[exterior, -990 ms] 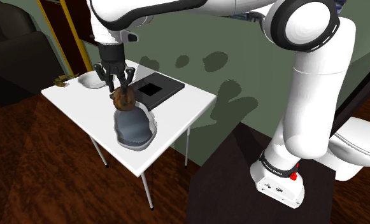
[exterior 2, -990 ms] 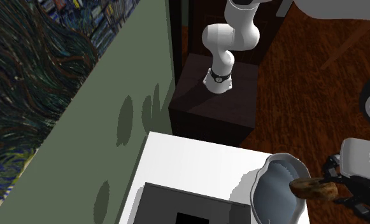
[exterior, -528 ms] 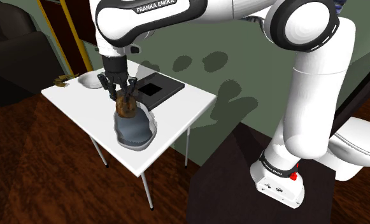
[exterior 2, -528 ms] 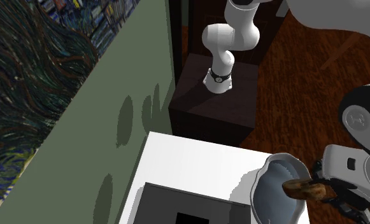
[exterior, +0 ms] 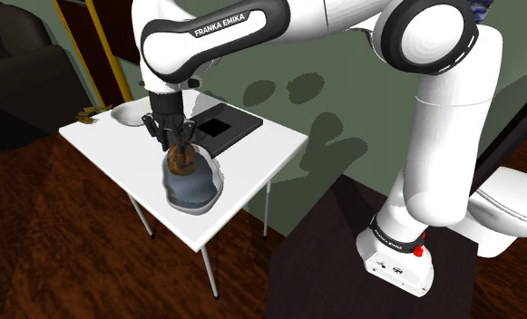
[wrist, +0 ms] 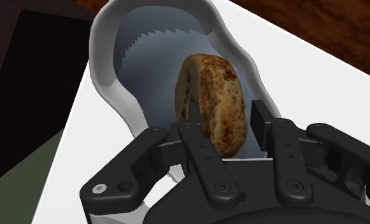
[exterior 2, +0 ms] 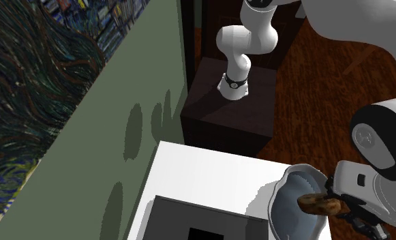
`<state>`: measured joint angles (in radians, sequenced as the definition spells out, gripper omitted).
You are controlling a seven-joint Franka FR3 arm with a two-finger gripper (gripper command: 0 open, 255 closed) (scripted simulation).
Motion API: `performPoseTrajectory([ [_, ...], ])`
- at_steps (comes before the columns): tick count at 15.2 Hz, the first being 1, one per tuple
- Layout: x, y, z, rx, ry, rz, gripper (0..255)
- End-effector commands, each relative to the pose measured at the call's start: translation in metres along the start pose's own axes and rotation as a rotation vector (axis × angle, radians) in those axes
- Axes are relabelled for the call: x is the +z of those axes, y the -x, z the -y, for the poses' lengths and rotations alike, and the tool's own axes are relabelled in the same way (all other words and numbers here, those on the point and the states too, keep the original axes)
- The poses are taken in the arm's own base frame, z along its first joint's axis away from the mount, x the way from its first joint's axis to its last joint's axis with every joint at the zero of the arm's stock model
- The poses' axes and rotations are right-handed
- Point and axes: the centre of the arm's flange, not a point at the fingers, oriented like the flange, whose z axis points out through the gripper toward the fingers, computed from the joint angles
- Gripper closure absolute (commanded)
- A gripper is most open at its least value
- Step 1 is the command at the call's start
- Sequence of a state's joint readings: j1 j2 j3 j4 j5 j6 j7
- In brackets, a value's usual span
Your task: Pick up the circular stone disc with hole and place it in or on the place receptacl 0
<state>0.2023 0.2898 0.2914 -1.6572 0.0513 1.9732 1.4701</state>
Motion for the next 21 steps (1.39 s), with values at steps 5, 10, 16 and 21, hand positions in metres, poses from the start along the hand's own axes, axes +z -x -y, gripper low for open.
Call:
performPoseTrajectory([
  [5,0.0,0.0,0.0,0.0,-0.001,0.0,0],
  [10,0.0,0.0,0.0,0.0,-0.001,0.0,0],
  [16,-0.05,0.0,0.0,0.0,-0.001,0.0,0],
  [21,-0.05,0.0,0.0,0.0,-0.001,0.0,0],
])
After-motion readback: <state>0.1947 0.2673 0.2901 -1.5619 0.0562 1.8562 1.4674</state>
